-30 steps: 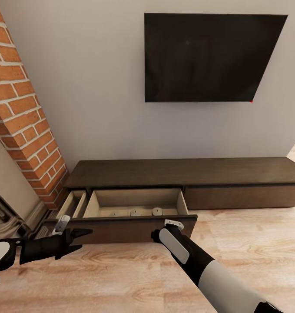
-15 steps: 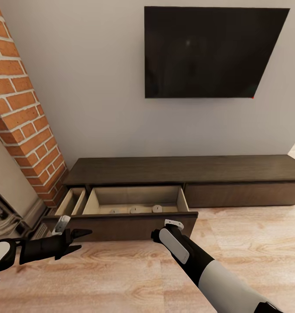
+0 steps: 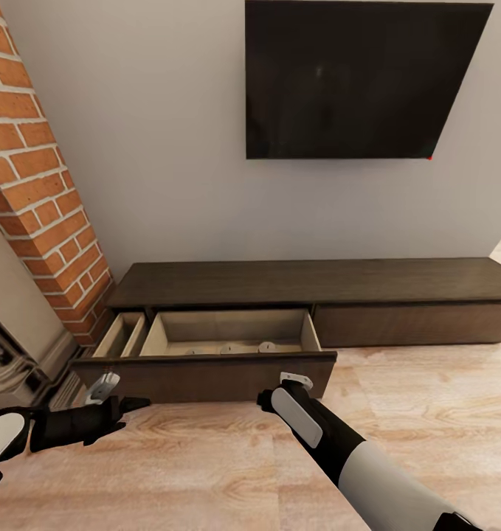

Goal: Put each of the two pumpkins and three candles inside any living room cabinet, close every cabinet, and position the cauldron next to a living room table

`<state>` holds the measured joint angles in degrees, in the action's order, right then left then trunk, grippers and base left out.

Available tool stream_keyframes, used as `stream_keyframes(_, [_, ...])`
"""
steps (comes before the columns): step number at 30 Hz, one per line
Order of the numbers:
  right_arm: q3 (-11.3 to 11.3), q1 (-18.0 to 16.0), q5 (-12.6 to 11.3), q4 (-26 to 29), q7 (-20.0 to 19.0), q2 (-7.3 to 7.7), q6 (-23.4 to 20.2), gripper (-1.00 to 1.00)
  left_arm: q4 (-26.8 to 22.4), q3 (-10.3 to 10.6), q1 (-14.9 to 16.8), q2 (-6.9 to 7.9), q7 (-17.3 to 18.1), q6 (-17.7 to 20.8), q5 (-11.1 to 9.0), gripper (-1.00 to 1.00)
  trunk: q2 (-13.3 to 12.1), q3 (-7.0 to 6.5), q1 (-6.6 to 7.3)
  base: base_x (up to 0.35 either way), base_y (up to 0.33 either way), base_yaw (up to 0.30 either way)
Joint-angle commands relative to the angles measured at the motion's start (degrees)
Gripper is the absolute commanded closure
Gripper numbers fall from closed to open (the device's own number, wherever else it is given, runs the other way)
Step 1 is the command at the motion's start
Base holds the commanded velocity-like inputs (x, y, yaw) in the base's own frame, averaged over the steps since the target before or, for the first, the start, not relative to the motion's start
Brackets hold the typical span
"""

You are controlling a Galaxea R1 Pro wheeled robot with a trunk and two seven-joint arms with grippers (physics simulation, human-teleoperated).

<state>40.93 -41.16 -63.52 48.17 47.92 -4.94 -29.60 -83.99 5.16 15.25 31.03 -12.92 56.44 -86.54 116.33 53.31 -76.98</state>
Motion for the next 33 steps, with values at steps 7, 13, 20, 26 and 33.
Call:
stream_keyframes(7, [0.2, -0.1, -0.3, 0.2, 0.3, 0.06, -0.1, -1.0, 1.2, -0.1, 0.1, -0.08, -0.6, 0.0, 3.4, -1.0, 2.8, 1.31, -1.52, -0.131, 0.0, 0.0])
stream_keyframes(13, [0.4, -0.1, -0.3, 0.2, 0.4, 0.01, 0.2, -1.0, 1.4, 0.0, 0.1, -0.21, -0.6, -0.2, 6.6, -1.0, 5.3, 2.39, -2.83, -0.01, 0.0, 0.0])
stream_keyframes(20, [0.5, -0.1, -0.3, 0.2, 0.4, 0.09, 0.0, -1.0, 1.5, 0.0, 0.1, -1.91, -0.6, -0.3, 10.9, -1.0, 7.7, 3.47, -4.15, -0.001, 0.0, 0.0])
stream_keyframes(26, [0.5, -0.1, -0.2, 0.2, 0.3, 0.03, 0.5, -1.0, 1.8, -0.3, 0.1, -5.56, -0.6, -2.1, 18.3, -1.0, 10.1, 4.54, -5.47, 0.0, 0.0, 0.0])
stream_keyframes(33, [1.0, 0.2, 0.6, 0.1, 0.1, 0.14, 4.1, -1.0, 4.7, -0.5, 0.1, -7.91, -0.6, -7.0, 26.6, -1.0, 12.9, 5.8, -7.01, 0.0, 0.0, 0.0])
